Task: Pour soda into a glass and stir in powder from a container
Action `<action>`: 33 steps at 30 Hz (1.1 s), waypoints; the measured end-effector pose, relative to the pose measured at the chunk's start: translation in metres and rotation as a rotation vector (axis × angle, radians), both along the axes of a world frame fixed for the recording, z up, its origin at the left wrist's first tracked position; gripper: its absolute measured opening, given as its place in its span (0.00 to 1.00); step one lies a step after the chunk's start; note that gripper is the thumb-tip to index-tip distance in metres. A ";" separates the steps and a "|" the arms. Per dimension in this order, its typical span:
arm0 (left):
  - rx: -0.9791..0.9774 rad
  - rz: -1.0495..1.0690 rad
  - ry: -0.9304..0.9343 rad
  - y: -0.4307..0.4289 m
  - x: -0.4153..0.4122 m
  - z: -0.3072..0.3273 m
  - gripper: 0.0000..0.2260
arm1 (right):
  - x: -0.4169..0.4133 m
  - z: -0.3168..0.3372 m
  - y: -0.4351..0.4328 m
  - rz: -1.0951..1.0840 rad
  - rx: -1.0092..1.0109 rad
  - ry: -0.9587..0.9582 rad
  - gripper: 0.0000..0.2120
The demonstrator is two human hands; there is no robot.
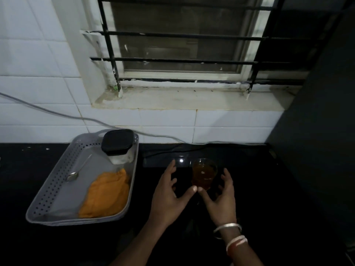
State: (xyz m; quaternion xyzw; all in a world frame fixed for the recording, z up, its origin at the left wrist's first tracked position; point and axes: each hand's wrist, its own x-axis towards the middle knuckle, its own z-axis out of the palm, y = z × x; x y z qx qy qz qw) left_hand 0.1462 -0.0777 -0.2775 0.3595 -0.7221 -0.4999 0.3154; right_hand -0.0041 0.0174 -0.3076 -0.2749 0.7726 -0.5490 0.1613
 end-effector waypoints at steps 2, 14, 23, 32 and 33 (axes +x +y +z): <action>0.047 -0.033 -0.027 -0.004 -0.020 0.000 0.48 | -0.014 0.002 -0.006 0.135 0.035 0.054 0.50; -0.013 0.051 -0.058 -0.003 -0.066 -0.025 0.36 | -0.053 -0.009 -0.013 0.266 0.042 0.184 0.40; -0.056 0.133 -0.157 0.002 -0.076 -0.029 0.37 | -0.074 -0.006 -0.014 0.386 0.069 0.184 0.39; -0.121 -0.005 -0.422 0.000 -0.064 0.003 0.20 | -0.064 -0.008 -0.007 0.367 0.217 0.167 0.41; -0.100 -0.032 -0.486 0.002 -0.060 0.005 0.17 | -0.063 -0.013 -0.004 0.354 0.259 0.148 0.39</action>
